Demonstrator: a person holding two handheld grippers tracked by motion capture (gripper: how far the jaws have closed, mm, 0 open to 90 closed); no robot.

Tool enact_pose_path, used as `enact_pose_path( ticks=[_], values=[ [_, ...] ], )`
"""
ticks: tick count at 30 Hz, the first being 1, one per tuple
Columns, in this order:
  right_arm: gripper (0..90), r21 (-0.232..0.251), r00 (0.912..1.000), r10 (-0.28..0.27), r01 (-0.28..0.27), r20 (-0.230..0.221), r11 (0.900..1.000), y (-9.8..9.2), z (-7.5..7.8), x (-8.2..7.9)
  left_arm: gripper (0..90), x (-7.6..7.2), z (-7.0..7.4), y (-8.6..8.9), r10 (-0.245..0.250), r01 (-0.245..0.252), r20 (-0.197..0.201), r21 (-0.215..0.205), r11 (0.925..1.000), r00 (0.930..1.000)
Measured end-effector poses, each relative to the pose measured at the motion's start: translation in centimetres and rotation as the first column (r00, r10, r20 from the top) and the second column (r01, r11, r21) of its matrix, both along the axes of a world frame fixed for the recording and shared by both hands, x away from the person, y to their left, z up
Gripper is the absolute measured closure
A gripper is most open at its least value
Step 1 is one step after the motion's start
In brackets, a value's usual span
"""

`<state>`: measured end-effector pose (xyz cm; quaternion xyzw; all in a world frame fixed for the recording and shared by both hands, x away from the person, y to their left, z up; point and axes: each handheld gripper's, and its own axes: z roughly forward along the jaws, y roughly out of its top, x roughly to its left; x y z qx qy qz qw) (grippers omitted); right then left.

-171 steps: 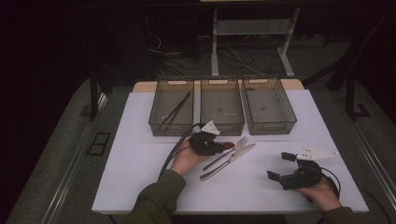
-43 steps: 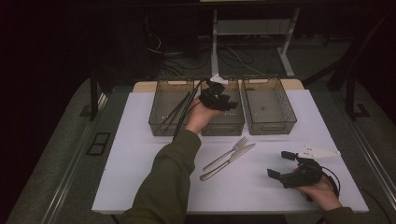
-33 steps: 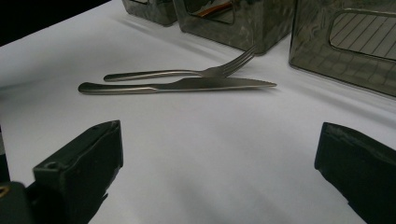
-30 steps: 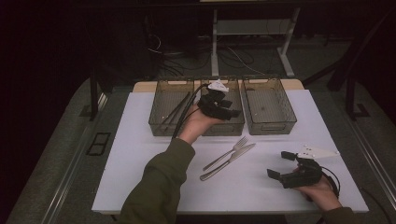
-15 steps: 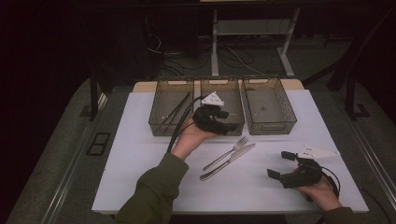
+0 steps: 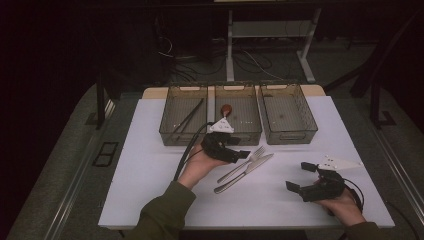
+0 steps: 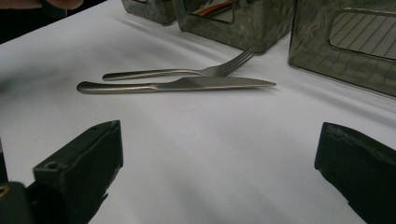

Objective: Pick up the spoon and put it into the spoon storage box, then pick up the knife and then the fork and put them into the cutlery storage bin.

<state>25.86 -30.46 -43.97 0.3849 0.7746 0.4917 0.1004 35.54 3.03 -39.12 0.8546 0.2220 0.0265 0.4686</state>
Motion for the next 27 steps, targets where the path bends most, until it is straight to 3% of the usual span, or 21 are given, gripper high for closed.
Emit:
enact_pose_path(
  ticks=[16,24,27],
  values=[
    [0.5,0.002,1.0,-0.002,0.002,0.005,1.0,0.0,0.0,-0.1,52.0,-3.2,-2.3,1.1,0.003,-0.002,-0.017,0.069,0.9976,0.9999],
    [0.5,-0.005,1.0,-0.002,0.002,0.002,1.0,0.0,0.0,0.0,62.0,-2.9,-3.5,0.9,0.036,-0.036,0.006,0.14,0.9895,0.9993],
    [0.5,-0.006,1.0,-0.003,0.003,0.003,1.0,0.0,0.0,0.0,64.6,-2.6,-4.0,0.8,0.047,-0.045,-0.011,0.147,0.9881,0.9988]
  ],
)
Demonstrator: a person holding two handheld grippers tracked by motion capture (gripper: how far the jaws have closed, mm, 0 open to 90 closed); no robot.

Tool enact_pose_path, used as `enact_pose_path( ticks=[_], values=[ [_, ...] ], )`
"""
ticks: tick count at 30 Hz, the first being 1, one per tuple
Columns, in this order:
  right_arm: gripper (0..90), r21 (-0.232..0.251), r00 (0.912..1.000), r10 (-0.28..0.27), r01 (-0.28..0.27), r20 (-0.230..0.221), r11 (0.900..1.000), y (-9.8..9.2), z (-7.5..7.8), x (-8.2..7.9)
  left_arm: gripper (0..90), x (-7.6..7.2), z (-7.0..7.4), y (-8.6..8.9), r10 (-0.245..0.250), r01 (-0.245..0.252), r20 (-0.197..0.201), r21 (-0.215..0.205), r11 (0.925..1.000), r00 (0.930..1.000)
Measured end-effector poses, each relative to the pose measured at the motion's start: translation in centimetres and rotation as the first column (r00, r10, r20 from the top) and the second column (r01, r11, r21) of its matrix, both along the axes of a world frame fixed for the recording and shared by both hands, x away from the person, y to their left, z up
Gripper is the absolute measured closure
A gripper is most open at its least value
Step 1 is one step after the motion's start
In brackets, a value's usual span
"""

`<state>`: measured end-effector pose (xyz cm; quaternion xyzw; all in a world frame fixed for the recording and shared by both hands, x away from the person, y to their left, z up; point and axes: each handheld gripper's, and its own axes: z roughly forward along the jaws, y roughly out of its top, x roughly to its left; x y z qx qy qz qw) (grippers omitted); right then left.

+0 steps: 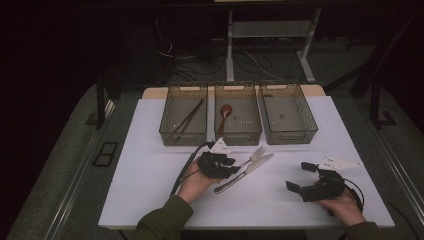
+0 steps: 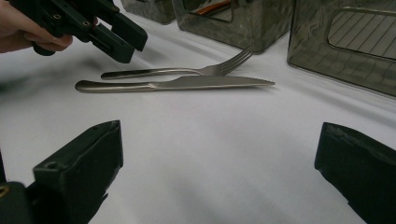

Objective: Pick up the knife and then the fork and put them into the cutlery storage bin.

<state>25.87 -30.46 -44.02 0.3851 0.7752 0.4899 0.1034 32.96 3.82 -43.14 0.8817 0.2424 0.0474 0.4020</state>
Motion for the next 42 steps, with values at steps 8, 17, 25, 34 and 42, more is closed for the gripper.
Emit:
enact_pose_path(
  ticks=[8,17,25,34,42],
  values=[
    [0.5,-0.002,1.0,0.002,-0.002,0.001,1.0,0.0,0.0,-0.1,70.8,0.4,-1.1,-0.6,0.012,-0.013,0.011,0.03,0.9995,0.9999],
    [0.5,-0.003,1.0,0.003,-0.003,0.002,1.0,0.0,0.0,-0.1,78.2,0.4,-1.9,-1.2,0.007,-0.007,0.013,0.043,0.9991,0.9999],
    [0.5,-0.003,1.0,0.002,-0.002,0.002,1.0,0.0,0.0,-0.1,80.6,0.6,-1.9,-1.2,-0.011,0.01,0.029,0.057,0.9984,0.9995],
    [0.6,-0.003,1.0,0.002,-0.002,0.002,1.0,0.0,0.0,0.0,80.9,1.4,-1.9,-0.4,0.015,-0.019,0.053,0.067,0.9976,0.9985],
    [0.6,-0.003,1.0,0.001,-0.001,-0.002,1.0,0.0,0.0,0.0,80.2,2.2,-2.0,0.3,0.043,-0.045,0.045,0.049,0.9978,0.9981]
  ],
)
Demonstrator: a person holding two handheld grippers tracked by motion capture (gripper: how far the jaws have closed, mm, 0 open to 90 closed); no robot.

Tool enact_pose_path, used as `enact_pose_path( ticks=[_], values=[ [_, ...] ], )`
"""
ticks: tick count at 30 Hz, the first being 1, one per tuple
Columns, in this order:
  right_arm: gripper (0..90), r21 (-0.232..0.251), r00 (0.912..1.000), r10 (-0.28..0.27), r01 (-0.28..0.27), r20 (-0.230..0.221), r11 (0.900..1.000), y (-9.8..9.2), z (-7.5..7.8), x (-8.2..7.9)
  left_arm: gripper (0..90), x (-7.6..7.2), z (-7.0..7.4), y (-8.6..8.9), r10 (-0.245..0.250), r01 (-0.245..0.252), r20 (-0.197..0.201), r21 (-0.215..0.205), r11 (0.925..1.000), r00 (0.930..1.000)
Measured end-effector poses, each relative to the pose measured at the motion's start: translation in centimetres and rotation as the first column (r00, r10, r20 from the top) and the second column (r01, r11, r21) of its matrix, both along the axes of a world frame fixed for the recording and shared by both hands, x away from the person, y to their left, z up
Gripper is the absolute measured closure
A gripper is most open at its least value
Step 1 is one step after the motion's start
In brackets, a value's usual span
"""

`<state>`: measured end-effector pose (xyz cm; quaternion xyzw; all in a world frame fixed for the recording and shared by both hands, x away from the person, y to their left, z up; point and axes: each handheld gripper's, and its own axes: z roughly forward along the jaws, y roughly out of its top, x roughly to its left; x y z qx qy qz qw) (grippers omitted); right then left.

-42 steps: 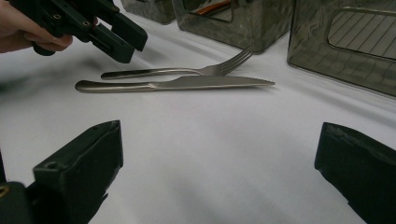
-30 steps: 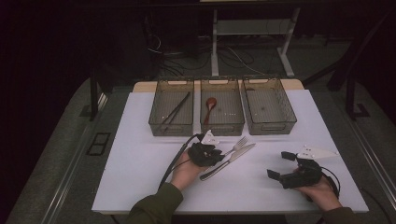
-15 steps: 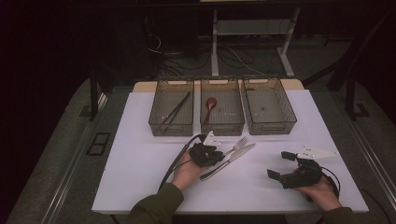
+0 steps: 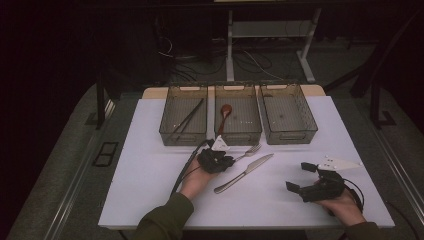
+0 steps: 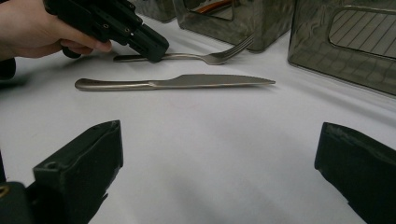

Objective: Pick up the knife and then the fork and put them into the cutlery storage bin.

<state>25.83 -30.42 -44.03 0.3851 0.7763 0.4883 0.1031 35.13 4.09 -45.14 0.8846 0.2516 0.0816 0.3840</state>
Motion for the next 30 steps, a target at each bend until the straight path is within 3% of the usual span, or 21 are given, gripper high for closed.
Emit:
enact_pose_path(
  ticks=[4,6,13,15,17,22,30],
  values=[
    [0.5,0.001,1.0,0.001,-0.001,-0.001,1.0,0.0,0.0,0.0,73.6,0.5,0.5,-0.2,0.003,-0.004,-0.029,-0.011,0.9999,0.9996],
    [0.6,-0.001,1.0,0.0,0.0,-0.002,1.0,0.0,0.0,0.1,73.6,0.9,1.0,-0.6,-0.01,0.01,-0.038,0.004,0.9999,0.9992],
    [0.6,0.002,1.0,0.006,-0.006,-0.003,1.0,0.0,0.0,0.0,75.1,2.8,2.6,-2.9,-0.038,0.058,-0.14,0.136,0.989,0.9895],
    [0.5,0.001,0.9999,0.009,-0.009,-0.005,1.0,0.0,0.0,0.0,76.3,3.3,2.6,-3.4,-0.045,0.069,-0.158,0.153,0.9859,0.9865],
    [0.5,0.003,0.9999,0.012,-0.012,-0.007,1.0,0.0,0.0,0.0,76.9,3.8,2.6,-4.0,-0.047,0.082,-0.179,0.192,0.9779,0.9828],
    [0.5,0.004,0.9999,0.011,-0.011,-0.003,1.0,-0.1,0.0,0.0,76.9,4.4,2.5,-4.6,-0.074,0.116,-0.187,0.225,0.9675,0.9795],
    [0.5,0.002,0.9999,0.013,-0.013,-0.002,1.0,-0.1,0.0,0.0,83.2,4.1,2.2,-4.7,-0.056,0.098,-0.181,0.233,0.9676,0.982]
  ],
)
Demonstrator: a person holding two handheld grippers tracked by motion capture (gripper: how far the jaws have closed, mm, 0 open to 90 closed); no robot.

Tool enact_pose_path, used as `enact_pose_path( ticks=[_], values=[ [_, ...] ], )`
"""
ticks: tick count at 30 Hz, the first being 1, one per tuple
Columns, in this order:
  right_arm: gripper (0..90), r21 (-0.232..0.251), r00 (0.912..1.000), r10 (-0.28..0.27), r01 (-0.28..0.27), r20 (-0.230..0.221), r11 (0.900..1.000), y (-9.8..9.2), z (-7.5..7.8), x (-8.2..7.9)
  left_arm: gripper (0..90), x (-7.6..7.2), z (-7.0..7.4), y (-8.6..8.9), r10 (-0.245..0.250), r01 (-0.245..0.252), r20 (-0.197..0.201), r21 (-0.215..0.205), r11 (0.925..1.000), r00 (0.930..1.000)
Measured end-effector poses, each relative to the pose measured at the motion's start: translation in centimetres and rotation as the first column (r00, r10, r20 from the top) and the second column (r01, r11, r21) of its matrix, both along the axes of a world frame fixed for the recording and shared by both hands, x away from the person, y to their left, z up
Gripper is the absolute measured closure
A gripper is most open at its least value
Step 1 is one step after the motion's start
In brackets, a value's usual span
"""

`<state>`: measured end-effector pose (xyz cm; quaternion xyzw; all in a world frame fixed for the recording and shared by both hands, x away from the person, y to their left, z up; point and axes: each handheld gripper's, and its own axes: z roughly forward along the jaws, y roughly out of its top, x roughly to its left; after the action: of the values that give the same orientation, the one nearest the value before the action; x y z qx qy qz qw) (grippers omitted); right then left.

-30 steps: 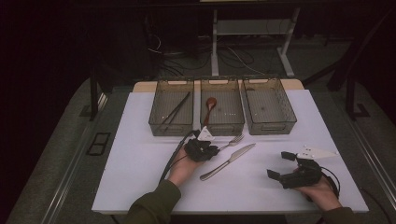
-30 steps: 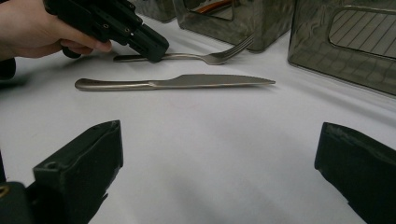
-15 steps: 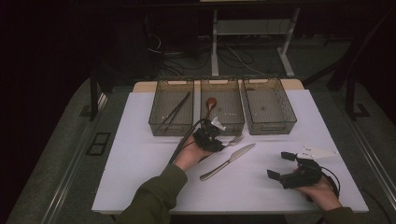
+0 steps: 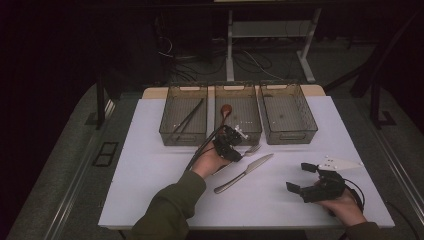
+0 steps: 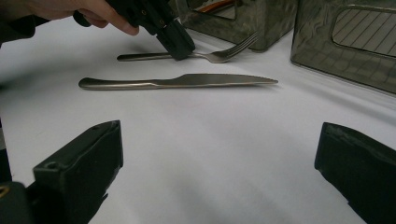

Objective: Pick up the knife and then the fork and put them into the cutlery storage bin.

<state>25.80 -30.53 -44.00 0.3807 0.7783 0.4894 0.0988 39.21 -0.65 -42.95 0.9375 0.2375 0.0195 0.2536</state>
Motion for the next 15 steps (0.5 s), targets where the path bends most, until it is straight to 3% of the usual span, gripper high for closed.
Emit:
enact_pose_path(
  ticks=[9,15],
  values=[
    [0.5,0.0,1.0,-0.001,0.001,-0.004,1.0,0.03,0.0,-0.02,84.7,-0.27,-0.36,0.83,0.034,-0.034,-0.007,-0.071,0.9969,0.9994],
    [0.5,0.0,1.0,-0.003,0.003,0.0,1.0,0.0,0.0,0.0,84.8,-0.72,-0.05,0.98,0.006,-0.005,0.009,-0.094,0.9955,0.9999]
  ],
)
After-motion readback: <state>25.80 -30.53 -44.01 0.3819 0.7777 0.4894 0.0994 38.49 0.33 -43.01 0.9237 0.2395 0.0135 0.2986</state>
